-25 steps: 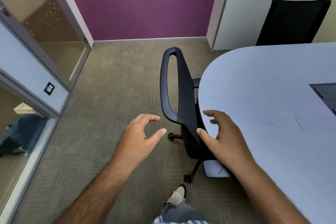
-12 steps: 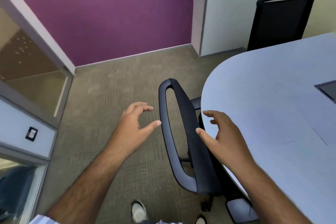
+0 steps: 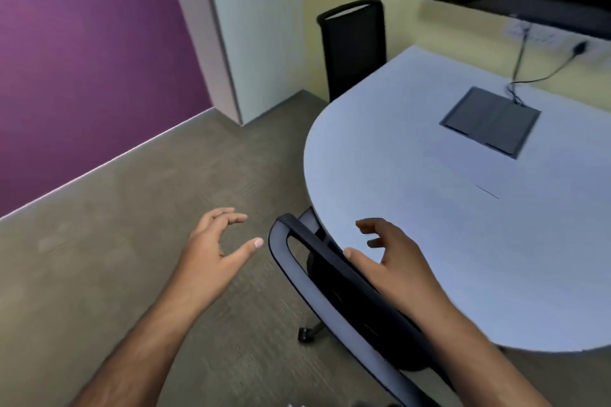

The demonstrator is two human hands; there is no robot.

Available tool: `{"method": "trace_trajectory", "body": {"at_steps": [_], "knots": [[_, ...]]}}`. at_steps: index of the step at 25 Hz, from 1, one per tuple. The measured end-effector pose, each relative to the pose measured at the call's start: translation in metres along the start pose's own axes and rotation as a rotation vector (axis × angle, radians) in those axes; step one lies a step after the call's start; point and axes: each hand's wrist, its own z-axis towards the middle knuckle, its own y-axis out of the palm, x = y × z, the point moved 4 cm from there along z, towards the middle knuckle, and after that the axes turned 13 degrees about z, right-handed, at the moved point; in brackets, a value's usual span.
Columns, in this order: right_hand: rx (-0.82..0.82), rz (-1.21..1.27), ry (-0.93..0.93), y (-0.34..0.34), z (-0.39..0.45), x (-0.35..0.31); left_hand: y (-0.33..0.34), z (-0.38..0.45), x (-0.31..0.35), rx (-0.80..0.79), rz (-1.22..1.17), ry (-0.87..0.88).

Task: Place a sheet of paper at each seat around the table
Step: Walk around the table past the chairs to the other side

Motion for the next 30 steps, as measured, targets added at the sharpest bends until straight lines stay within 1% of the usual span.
{"method": "trace_trajectory", "body": {"at_steps": [3,6,11,16,18,22,25,27,30], "knots": [[0.078,-0.018,0.060,0.012,0.009,-0.011,-0.007,0.040,-0.009,-0.089,-0.037,0.071],[0.123,-0.069,0.148,0.017,0.033,-0.012,0.001,0.086,-0.012,-0.191,-0.077,0.120],[0.156,-0.066,0.316,0.018,0.092,0.017,0.039,0.177,-0.011,-0.380,-0.011,0.126],[0.170,-0.102,0.469,0.020,0.178,0.059,0.075,0.283,-0.017,-0.550,0.007,0.073],[0.178,-0.111,0.519,0.022,0.207,0.071,0.082,0.317,-0.022,-0.557,0.017,0.053],[0.228,-0.056,0.576,0.030,0.261,0.084,0.095,0.398,-0.012,-0.503,0.077,0.083],[0.327,-0.019,0.601,0.031,0.286,0.087,0.115,0.443,0.005,-0.502,0.065,0.111],[0.377,0.007,0.616,0.030,0.301,0.087,0.135,0.470,0.018,-0.527,0.066,0.122],[0.457,0.052,0.667,0.034,0.322,0.092,0.168,0.507,0.033,-0.620,0.064,0.156]]}}
